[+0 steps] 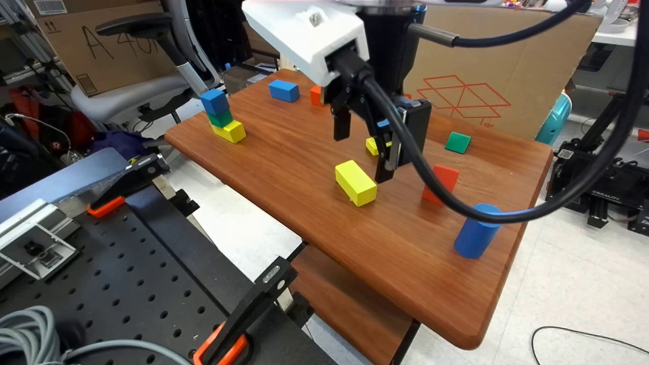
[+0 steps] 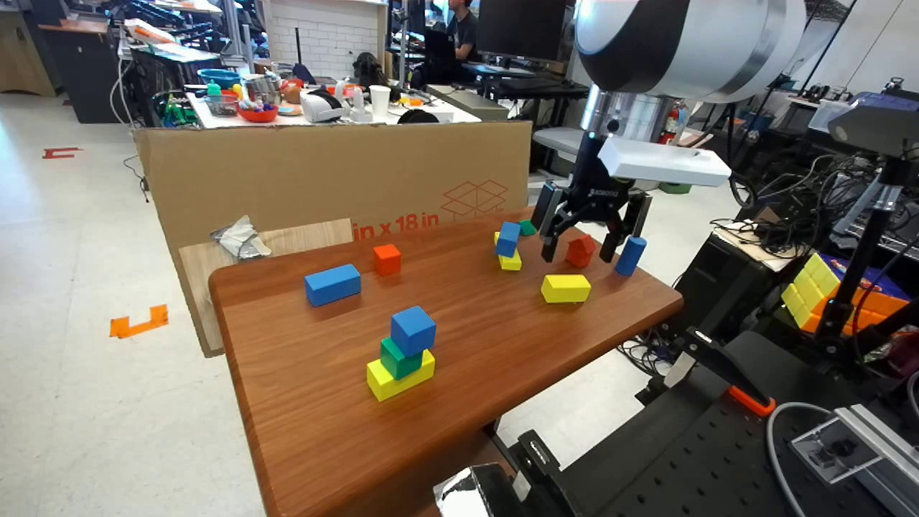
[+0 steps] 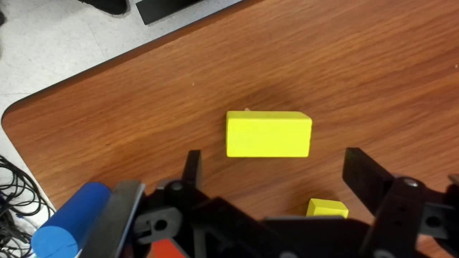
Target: Move the yellow block away from you
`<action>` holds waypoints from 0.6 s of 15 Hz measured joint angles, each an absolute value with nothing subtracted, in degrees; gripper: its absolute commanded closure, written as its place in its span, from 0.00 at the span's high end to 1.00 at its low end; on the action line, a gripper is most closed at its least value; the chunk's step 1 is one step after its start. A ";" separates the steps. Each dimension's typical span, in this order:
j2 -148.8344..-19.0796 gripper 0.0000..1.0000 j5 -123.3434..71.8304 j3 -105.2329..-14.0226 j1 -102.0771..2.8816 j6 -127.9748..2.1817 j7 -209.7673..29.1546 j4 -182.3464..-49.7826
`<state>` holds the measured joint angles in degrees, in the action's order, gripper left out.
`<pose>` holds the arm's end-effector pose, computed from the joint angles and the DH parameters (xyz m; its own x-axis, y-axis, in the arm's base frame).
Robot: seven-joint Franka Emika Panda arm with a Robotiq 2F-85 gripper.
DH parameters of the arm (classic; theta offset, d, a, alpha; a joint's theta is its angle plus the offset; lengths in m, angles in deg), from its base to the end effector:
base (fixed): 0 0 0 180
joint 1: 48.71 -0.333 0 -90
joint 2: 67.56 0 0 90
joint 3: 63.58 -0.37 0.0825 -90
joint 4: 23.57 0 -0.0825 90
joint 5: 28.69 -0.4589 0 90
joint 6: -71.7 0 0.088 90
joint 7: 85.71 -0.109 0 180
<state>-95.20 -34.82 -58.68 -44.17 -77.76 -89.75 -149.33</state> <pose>0.5957 -0.1032 0.1354 0.9469 -0.3145 -0.0662 -0.3155 -0.9489 -0.0039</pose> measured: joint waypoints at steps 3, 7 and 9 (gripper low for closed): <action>-95.66 1.00 -34.72 -59.02 -44.20 -77.84 -89.36 -149.35; -96.81 1.00 -34.67 -59.11 -44.19 -77.84 -87.70 -149.24; -97.57 1.00 -34.67 -59.20 -44.19 -77.85 -87.18 -149.01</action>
<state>-97.57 -34.67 -59.20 -44.19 -77.85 -87.18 -149.01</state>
